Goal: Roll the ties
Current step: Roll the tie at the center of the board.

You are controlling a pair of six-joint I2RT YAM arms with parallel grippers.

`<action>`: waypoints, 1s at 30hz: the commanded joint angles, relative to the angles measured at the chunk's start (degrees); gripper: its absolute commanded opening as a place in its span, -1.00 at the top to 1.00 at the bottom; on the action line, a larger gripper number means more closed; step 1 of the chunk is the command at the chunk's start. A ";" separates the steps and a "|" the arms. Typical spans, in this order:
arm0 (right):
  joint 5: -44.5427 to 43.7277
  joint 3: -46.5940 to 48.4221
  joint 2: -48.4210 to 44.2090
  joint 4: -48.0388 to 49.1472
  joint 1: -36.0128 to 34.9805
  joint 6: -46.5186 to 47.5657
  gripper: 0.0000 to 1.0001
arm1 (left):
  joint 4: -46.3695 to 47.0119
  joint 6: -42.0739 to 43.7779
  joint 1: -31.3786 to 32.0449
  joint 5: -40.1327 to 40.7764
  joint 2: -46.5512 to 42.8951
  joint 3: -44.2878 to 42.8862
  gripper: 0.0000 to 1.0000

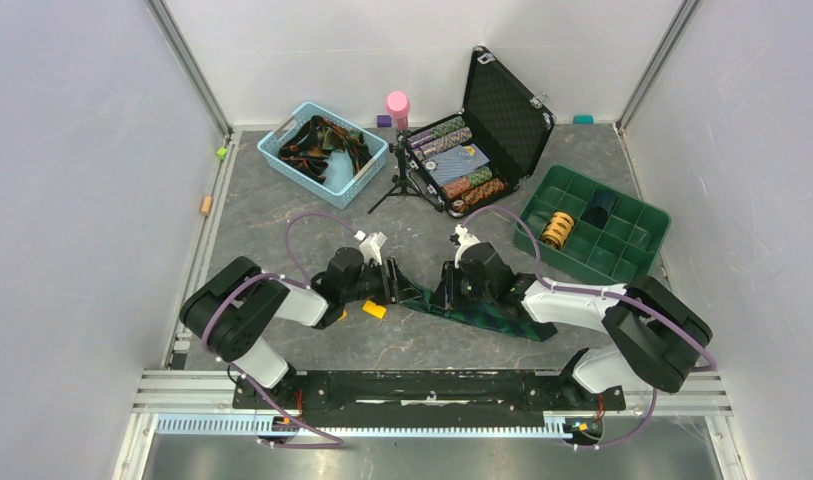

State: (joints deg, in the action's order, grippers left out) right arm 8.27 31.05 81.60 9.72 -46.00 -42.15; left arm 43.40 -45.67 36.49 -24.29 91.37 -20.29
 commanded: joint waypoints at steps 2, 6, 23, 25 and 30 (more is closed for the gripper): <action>-1.83 -0.20 -1.25 -0.25 0.12 1.16 0.47 | -1.94 -0.67 0.44 -1.31 0.36 -0.28 -0.07; -3.79 0.22 -5.00 -2.36 0.08 2.95 0.46 | -5.25 0.11 0.62 -0.96 -1.46 -1.35 -0.05; -17.24 -0.81 -18.79 -16.53 1.69 8.93 0.44 | -46.30 15.78 7.17 18.57 -8.60 -18.12 -0.04; -17.91 -0.77 -19.36 -17.19 1.86 9.33 0.44 | -49.03 16.89 7.98 20.32 -8.33 -19.88 -0.04; -20.10 -0.17 -20.60 -19.17 2.09 10.26 0.44 | -57.02 19.92 11.12 28.32 -7.45 -24.84 -0.04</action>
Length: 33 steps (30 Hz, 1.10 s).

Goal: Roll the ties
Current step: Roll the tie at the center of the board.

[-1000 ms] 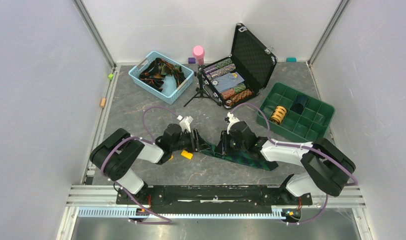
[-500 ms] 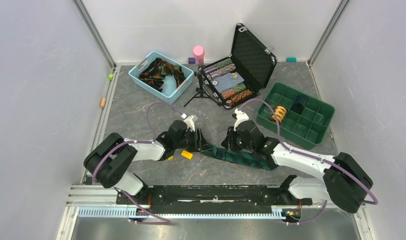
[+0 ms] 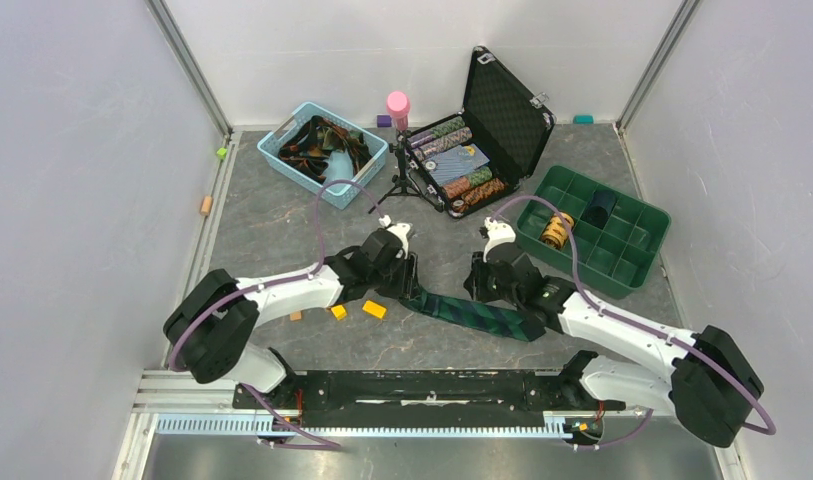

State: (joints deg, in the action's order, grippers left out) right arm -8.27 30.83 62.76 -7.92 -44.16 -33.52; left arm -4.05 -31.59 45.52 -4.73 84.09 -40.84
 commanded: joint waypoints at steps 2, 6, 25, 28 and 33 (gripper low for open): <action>-4.32 0.28 -2.22 -2.19 0.39 1.83 0.44 | -12.82 7.12 3.16 11.86 0.44 -6.37 -0.04; -5.79 0.70 -3.14 -3.21 0.55 2.24 0.44 | -18.05 9.23 5.42 18.33 1.77 -10.08 -0.04; -13.39 0.70 -9.51 -7.04 0.57 0.63 0.43 | -32.05 12.74 16.23 44.42 14.15 -21.76 -0.04; -15.84 -0.34 -13.11 -7.10 0.57 -0.35 0.43 | -33.49 12.44 17.76 46.25 16.21 -23.49 -0.04; -19.75 -1.01 -17.12 -8.67 0.58 -1.33 0.39 | -35.78 11.15 19.95 48.13 19.05 -25.96 -0.13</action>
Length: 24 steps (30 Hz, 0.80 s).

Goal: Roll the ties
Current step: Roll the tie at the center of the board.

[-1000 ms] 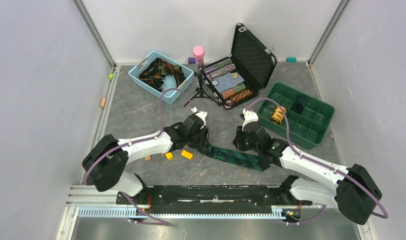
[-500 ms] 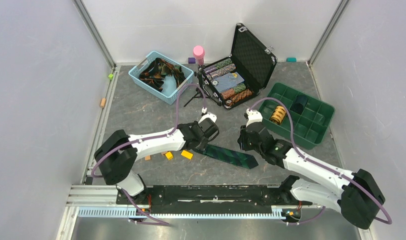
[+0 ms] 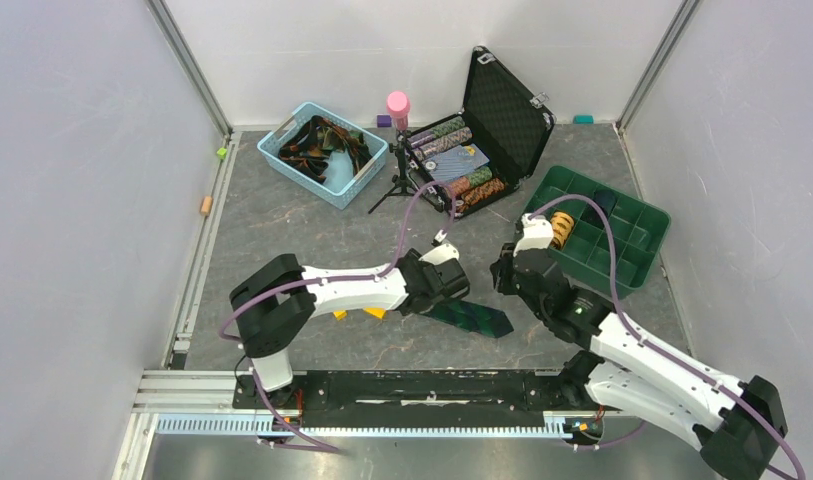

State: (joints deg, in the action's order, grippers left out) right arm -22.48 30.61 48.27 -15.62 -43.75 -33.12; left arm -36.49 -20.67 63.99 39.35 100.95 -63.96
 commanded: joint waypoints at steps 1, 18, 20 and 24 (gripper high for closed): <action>-6.30 -1.01 -3.37 -1.31 0.16 -2.03 0.39 | -3.85 -0.09 1.82 3.97 2.75 -3.22 -0.16; -11.13 -2.31 -9.85 -4.37 0.16 -4.05 0.28 | -12.52 -4.54 7.23 5.82 8.88 -12.22 -0.36; -11.27 -2.35 -10.18 -4.68 0.25 -3.99 0.27 | -12.89 -5.06 7.61 5.69 9.26 -12.79 -0.37; -11.80 -2.20 -10.59 -5.33 0.16 -4.10 0.26 | -13.09 -5.58 8.52 4.66 9.74 -13.69 -0.38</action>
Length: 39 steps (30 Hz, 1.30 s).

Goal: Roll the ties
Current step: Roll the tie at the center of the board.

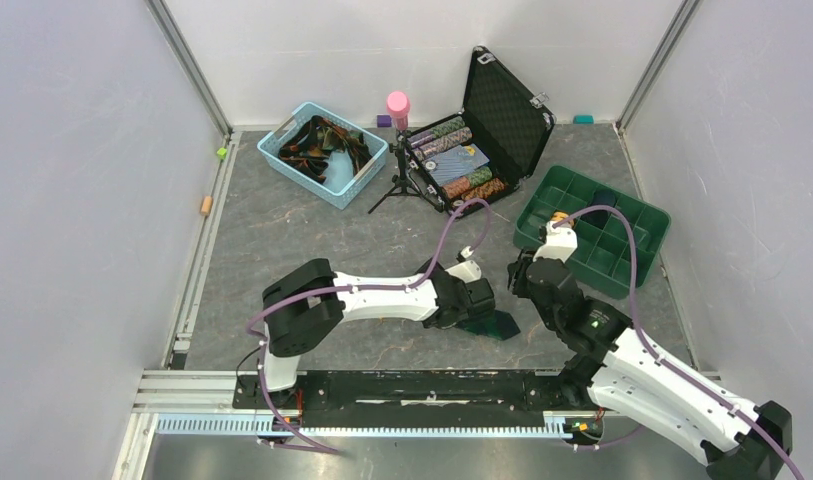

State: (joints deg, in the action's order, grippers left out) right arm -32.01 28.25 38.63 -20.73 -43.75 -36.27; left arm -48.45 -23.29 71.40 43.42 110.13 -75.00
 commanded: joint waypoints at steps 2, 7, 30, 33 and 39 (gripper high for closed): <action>-2.50 0.20 -1.23 -0.49 0.20 -1.02 0.25 | -1.20 -3.08 1.44 0.31 0.82 -3.09 -0.38; -2.65 0.14 -1.45 -0.71 0.19 -1.06 0.22 | -2.85 -3.32 2.08 0.63 1.83 -4.99 -0.41; -12.36 5.94 -6.23 -10.24 0.17 -1.77 0.18 | -3.59 -5.03 4.43 -3.06 3.77 -8.85 -0.46; -13.88 7.44 -7.73 -11.42 0.17 -1.37 0.18 | -3.59 -5.82 4.60 -3.47 4.11 -8.89 -0.46; -14.65 8.84 -9.91 -11.20 0.23 0.14 0.17 | -3.44 -7.44 4.89 -3.77 5.21 -9.20 -0.47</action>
State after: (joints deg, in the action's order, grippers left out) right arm -43.72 34.54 29.76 -31.51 -43.75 -37.06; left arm -52.14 -26.59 75.68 40.75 114.06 -82.08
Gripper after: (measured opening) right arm 0.412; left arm 0.730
